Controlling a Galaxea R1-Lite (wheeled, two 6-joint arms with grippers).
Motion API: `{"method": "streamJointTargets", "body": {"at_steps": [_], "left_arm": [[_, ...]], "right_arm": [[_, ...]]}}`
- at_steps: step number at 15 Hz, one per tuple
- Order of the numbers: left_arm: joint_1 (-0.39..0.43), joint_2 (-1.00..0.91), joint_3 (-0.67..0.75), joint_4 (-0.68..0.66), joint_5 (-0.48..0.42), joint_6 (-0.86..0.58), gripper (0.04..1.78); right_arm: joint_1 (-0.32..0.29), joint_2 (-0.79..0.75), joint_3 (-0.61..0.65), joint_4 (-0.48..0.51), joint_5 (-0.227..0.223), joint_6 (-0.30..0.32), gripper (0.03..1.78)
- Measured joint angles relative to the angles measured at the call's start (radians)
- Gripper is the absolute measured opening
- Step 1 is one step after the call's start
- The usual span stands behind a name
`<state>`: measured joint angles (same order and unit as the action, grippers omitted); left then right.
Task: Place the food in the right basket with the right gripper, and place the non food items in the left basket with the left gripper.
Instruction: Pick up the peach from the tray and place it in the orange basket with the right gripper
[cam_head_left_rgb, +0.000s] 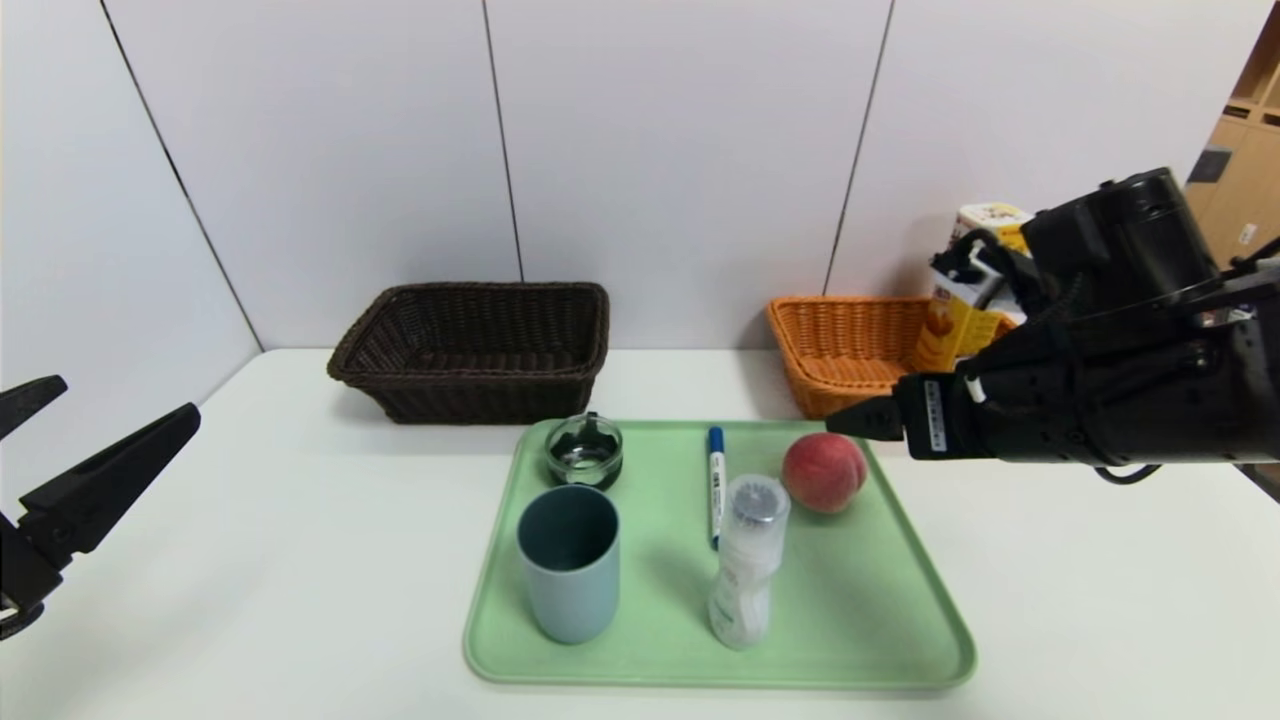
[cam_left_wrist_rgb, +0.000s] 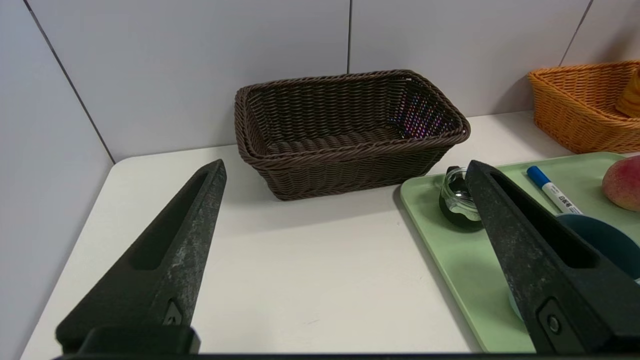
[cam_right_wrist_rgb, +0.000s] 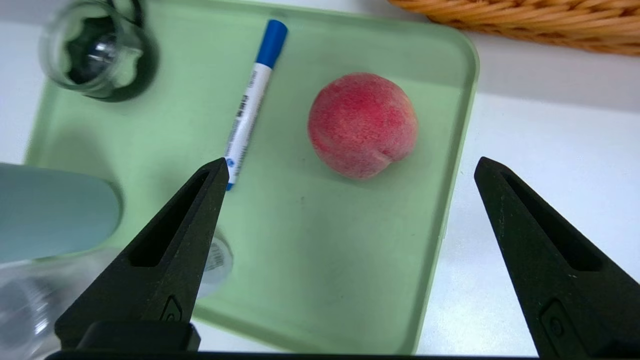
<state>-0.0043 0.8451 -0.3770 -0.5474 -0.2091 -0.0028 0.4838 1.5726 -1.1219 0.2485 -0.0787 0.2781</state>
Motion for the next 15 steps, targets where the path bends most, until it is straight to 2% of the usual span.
{"method": "streamJointTargets", "body": {"at_steps": [9, 15], "left_arm": [[0.0, -0.017, 0.027, 0.001, 0.0, 0.0, 1.69], [0.0, -0.018, 0.036, 0.0, 0.0, -0.001, 1.69]], "right_arm": [[0.008, 0.237, -0.031, -0.017, -0.07, 0.004, 1.69], [0.004, 0.326, -0.024, -0.129, -0.074, 0.003, 1.69]]}}
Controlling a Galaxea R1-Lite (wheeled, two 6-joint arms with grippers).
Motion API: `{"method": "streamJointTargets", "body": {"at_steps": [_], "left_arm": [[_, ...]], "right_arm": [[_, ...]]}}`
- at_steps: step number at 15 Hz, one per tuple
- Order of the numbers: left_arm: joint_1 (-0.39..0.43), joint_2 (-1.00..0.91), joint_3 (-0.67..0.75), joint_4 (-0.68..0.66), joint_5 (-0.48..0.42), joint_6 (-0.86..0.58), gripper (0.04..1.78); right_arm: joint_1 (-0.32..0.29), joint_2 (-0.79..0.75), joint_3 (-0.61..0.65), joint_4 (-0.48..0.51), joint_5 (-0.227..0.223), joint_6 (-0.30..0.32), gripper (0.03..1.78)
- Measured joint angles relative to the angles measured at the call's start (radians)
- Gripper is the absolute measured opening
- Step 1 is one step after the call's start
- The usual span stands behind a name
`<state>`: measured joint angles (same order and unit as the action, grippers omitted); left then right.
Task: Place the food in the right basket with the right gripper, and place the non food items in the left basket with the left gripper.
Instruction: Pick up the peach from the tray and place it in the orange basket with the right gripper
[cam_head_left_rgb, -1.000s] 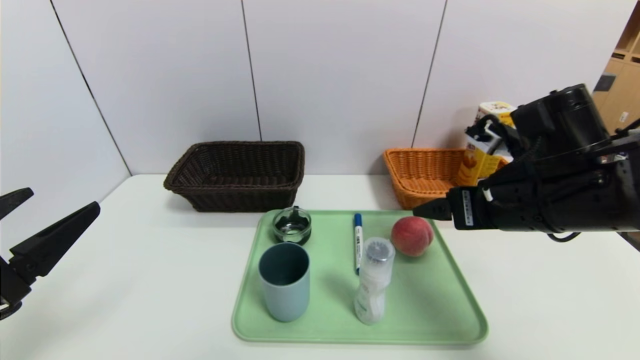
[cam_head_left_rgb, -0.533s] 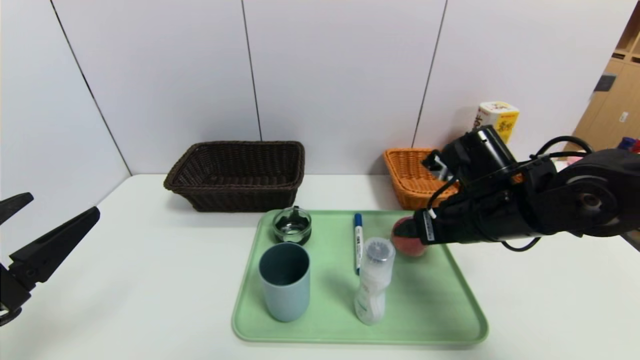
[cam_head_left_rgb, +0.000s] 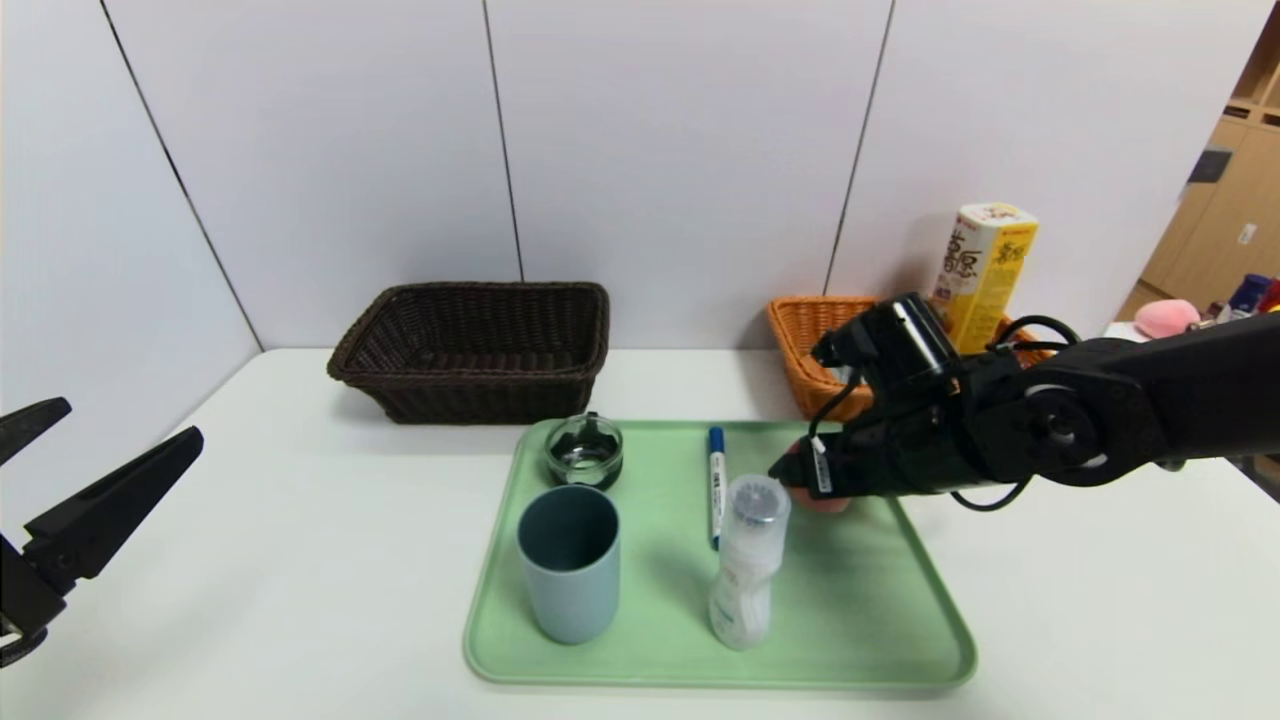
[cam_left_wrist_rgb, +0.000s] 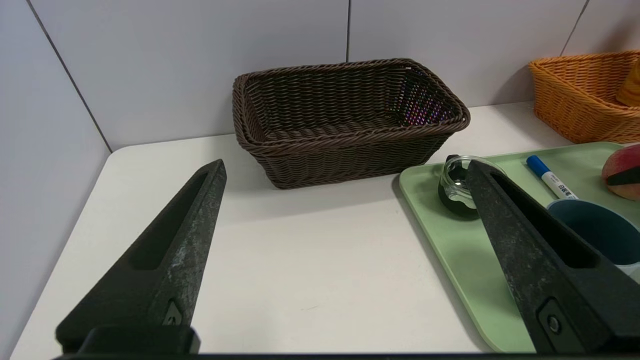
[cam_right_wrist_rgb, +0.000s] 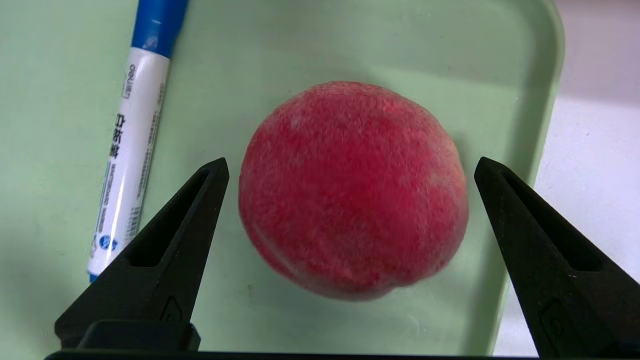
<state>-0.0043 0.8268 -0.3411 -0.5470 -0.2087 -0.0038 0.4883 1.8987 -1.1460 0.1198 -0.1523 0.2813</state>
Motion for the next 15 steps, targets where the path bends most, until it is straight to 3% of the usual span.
{"method": "streamJointTargets", "body": {"at_steps": [3, 5, 6, 11, 15], "left_arm": [[0.0, 0.006, -0.006, -0.001, -0.001, 0.001, 1.69], [0.0, 0.01, -0.011, 0.0, -0.001, 0.001, 1.69], [0.0, 0.01, -0.01, 0.0, -0.001, 0.001, 1.69], [0.0, 0.006, -0.007, 0.0, -0.001, 0.001, 1.69], [0.0, 0.006, -0.007, -0.002, 0.0, 0.0, 1.69]], "right_arm": [[0.0, 0.021, 0.007, -0.031, 0.0, -0.007, 1.7], [0.0, 0.025, 0.011, -0.047, 0.001, -0.007, 1.33], [0.002, 0.025, 0.013, -0.05, 0.001, -0.007, 1.24], [0.004, -0.001, 0.043, -0.048, 0.0, -0.009, 1.19], [0.03, -0.133, 0.046, -0.043, 0.006, -0.044, 1.19]]}}
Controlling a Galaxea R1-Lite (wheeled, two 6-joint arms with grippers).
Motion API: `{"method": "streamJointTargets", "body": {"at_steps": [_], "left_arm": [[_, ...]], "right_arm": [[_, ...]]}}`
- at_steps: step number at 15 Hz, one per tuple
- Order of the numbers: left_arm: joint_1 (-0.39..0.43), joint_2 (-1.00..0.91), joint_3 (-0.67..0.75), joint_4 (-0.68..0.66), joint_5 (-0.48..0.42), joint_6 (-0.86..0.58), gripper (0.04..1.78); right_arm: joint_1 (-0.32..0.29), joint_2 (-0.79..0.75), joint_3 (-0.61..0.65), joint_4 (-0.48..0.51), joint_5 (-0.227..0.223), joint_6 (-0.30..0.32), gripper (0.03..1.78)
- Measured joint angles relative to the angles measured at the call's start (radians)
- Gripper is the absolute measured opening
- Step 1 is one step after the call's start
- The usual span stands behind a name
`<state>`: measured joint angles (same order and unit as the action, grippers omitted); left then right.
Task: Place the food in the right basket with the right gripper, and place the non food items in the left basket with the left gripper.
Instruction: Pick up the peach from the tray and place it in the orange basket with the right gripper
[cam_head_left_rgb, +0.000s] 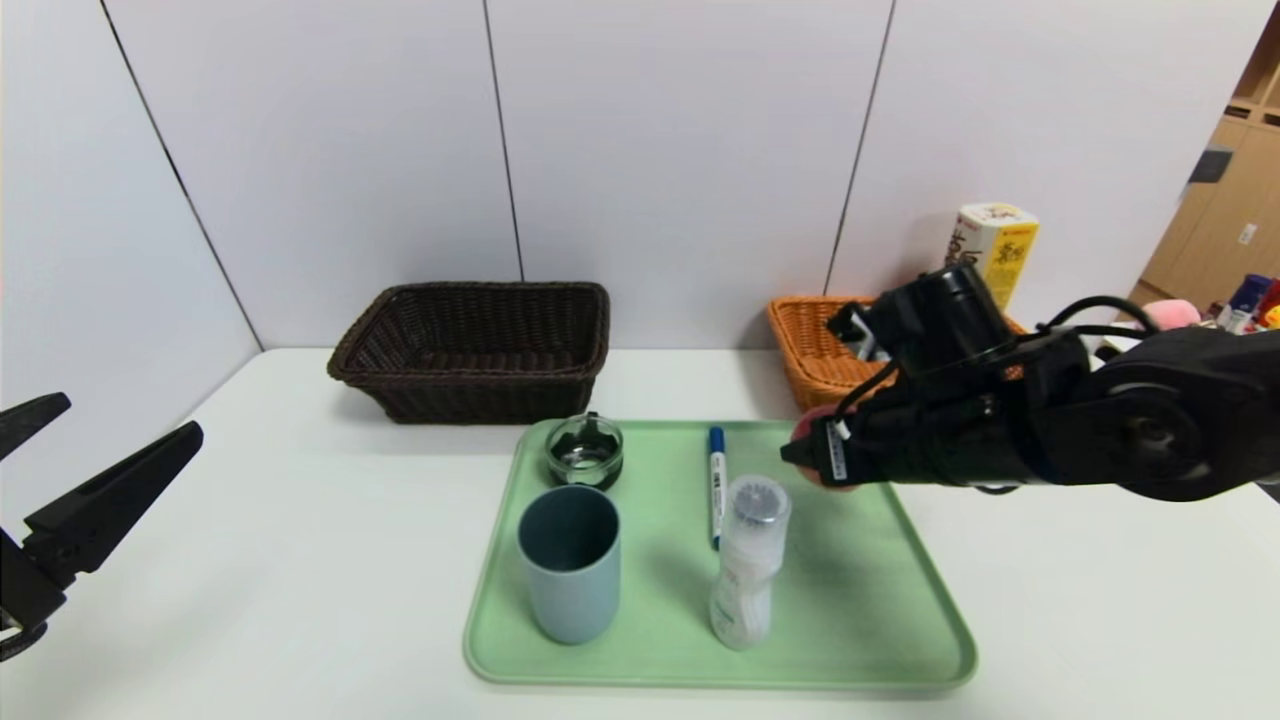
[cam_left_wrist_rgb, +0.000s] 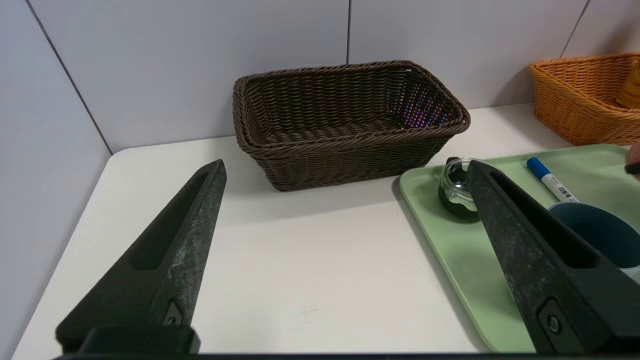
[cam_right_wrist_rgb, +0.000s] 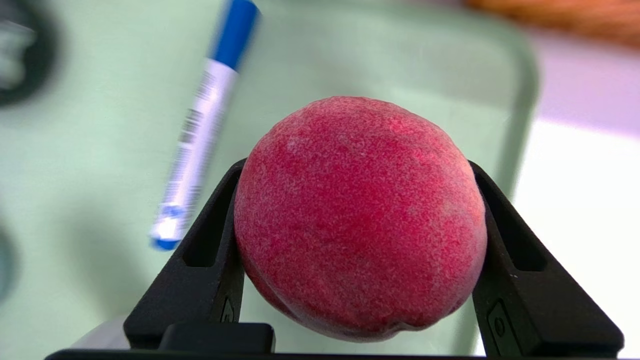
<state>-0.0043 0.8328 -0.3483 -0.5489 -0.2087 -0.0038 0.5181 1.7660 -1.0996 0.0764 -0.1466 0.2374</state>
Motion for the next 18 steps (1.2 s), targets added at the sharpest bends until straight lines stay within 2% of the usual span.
{"method": "streamJointTargets", "body": {"at_steps": [4, 7, 10, 13, 15, 18], "left_arm": [[0.0, -0.007, -0.001, 0.0, 0.0, 0.0, 1.69], [0.0, -0.009, -0.001, 0.001, 0.0, 0.0, 1.69], [0.0, -0.009, -0.001, 0.001, -0.001, 0.0, 1.69], [0.0, -0.009, -0.003, 0.002, 0.0, 0.0, 1.69], [0.001, -0.009, -0.005, 0.002, 0.0, 0.0, 1.69], [0.001, -0.009, -0.006, 0.002, 0.003, 0.0, 1.69]], "right_arm": [[0.003, -0.17, -0.113, 0.019, 0.011, -0.056, 1.19], [-0.065, -0.17, -0.27, 0.084, 0.042, -0.063, 1.19], [-0.139, -0.061, -0.524, 0.232, 0.058, -0.074, 1.19], [-0.219, 0.116, -0.77, 0.407, 0.061, -0.134, 1.19], [-0.263, 0.217, -0.834, 0.474, 0.059, -0.199, 1.19], [-0.296, 0.317, -0.856, 0.484, 0.057, -0.207, 1.19]]}}
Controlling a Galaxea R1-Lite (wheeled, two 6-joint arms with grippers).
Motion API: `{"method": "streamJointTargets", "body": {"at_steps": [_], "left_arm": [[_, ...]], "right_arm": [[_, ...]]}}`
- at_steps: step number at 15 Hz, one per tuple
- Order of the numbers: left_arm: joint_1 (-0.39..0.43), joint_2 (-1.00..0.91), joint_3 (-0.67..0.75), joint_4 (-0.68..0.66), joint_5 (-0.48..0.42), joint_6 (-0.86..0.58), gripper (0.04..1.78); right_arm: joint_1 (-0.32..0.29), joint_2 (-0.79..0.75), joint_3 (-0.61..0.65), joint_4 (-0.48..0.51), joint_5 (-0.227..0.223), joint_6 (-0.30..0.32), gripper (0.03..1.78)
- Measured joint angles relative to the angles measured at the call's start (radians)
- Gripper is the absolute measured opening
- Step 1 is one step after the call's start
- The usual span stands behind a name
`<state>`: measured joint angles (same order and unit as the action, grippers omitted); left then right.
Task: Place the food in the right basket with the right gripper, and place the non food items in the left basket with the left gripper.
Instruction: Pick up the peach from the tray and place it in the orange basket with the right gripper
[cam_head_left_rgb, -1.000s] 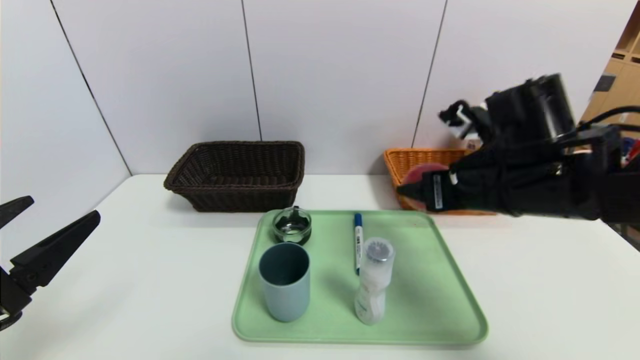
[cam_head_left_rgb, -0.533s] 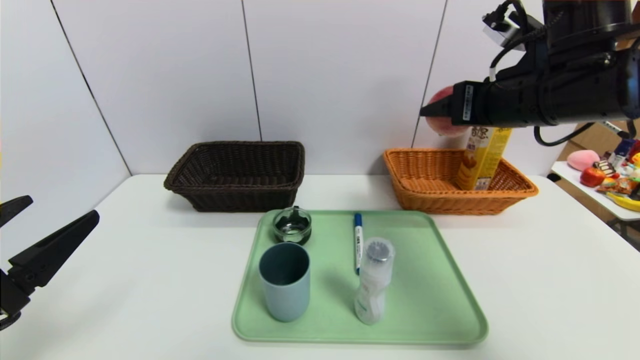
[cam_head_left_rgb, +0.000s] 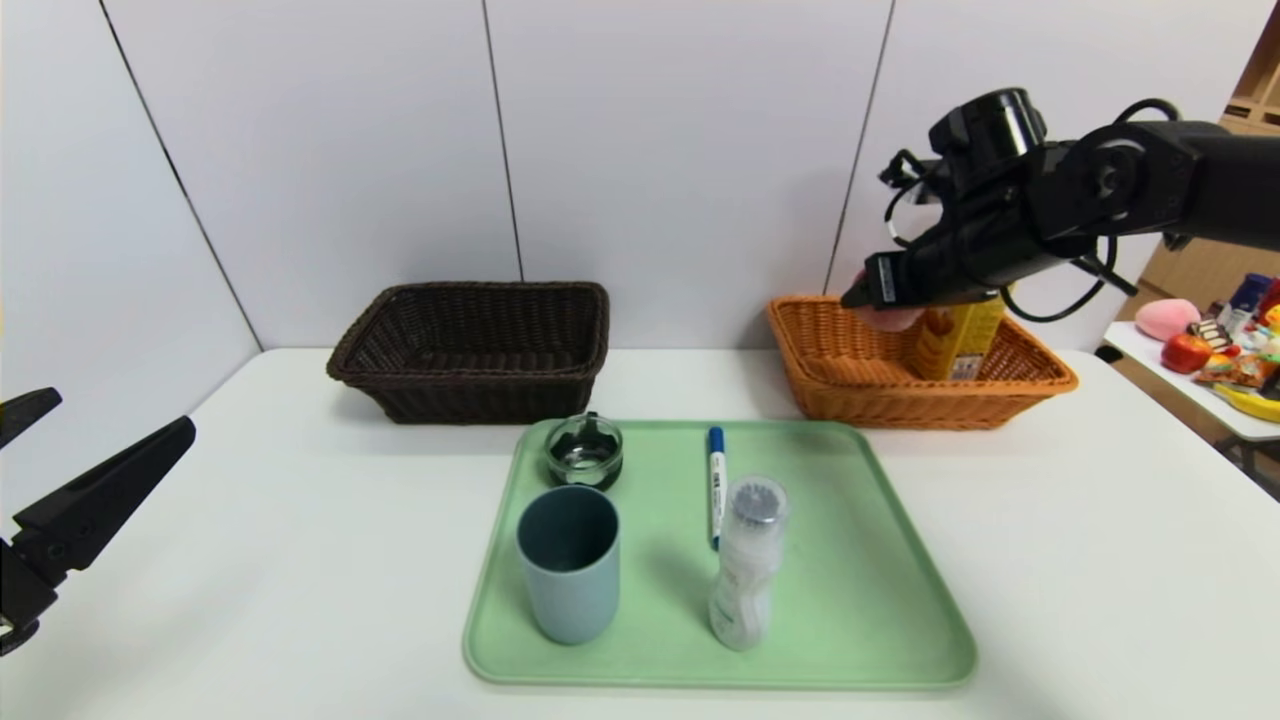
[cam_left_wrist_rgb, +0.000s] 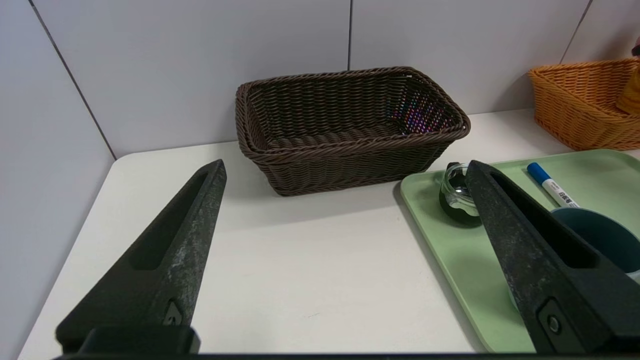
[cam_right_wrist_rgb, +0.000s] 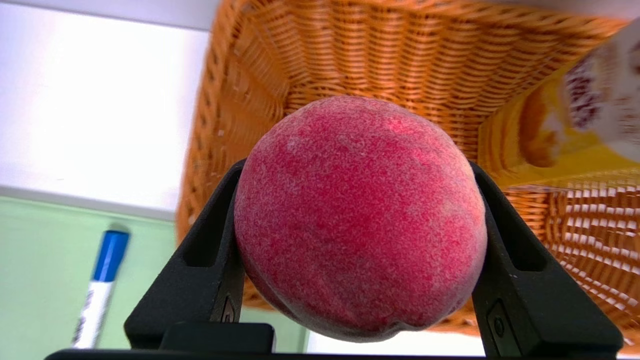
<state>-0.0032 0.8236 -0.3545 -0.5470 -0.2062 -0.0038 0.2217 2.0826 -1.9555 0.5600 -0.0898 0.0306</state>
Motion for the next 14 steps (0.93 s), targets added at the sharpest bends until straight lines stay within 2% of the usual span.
{"method": "streamJointTargets", "body": {"at_steps": [4, 8, 14], "left_arm": [[0.0, -0.002, 0.003, 0.0, 0.004, 0.0, 1.69], [0.0, -0.003, 0.004, 0.0, 0.002, 0.0, 1.69], [0.0, -0.003, 0.0, 0.0, 0.006, 0.0, 1.69]], "right_arm": [[-0.013, 0.074, -0.003, -0.006, -0.001, 0.013, 1.19], [-0.014, 0.121, 0.002, -0.062, -0.005, 0.024, 1.19], [-0.014, 0.154, 0.01, -0.068, -0.008, 0.023, 1.19]]}}
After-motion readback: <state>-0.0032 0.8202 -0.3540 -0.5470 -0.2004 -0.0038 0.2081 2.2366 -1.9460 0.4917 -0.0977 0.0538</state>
